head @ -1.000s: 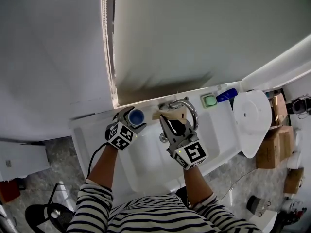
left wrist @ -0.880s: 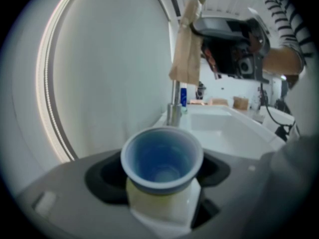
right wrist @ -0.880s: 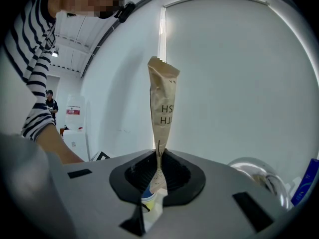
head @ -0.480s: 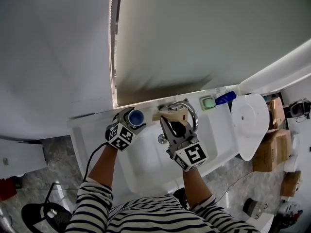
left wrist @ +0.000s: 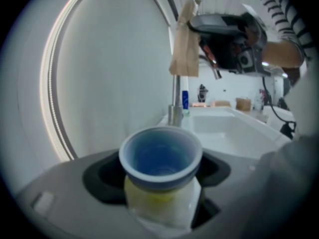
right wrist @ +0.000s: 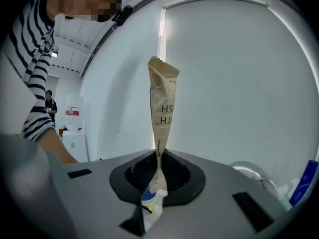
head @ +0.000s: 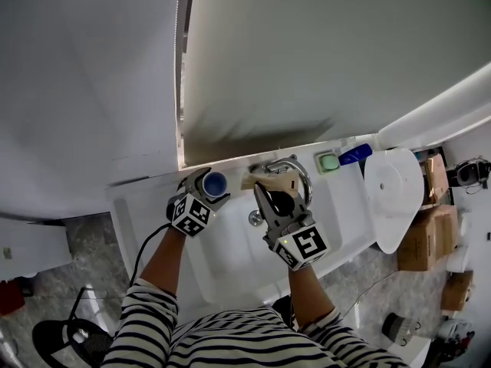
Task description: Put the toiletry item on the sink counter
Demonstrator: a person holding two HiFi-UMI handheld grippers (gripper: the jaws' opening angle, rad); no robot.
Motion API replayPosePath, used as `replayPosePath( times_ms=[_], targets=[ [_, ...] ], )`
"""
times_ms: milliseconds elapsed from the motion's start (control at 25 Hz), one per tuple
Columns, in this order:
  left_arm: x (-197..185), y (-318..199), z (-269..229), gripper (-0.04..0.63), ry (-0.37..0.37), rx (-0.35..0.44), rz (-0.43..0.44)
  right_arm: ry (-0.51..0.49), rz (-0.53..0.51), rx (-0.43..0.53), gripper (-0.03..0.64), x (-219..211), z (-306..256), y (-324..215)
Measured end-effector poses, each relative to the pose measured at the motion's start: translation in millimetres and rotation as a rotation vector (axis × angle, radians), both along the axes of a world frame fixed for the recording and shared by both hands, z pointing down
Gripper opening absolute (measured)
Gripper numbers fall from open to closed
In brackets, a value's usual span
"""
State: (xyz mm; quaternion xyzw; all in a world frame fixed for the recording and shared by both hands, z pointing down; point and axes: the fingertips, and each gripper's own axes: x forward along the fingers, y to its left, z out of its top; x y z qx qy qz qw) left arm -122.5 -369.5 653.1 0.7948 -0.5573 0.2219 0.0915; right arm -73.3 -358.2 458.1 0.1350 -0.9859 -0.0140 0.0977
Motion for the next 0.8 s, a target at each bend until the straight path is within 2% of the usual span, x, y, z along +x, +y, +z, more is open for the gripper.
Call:
replayPosePath(
  times_ms=[320, 800],
  targets=[
    [-3.1, -0.7, -6.4, 0.421, -0.006, 0.026, 0.007, -0.005, 0.007, -0.006, 0.028, 0.7, -1.5, 0.2],
    [3.2, 11.3, -35.2, 0.43, -0.007, 0.073, 0.052, -0.027, 0.002, -0.008, 0.028, -2.9, -9.8, 3.6]
  ],
)
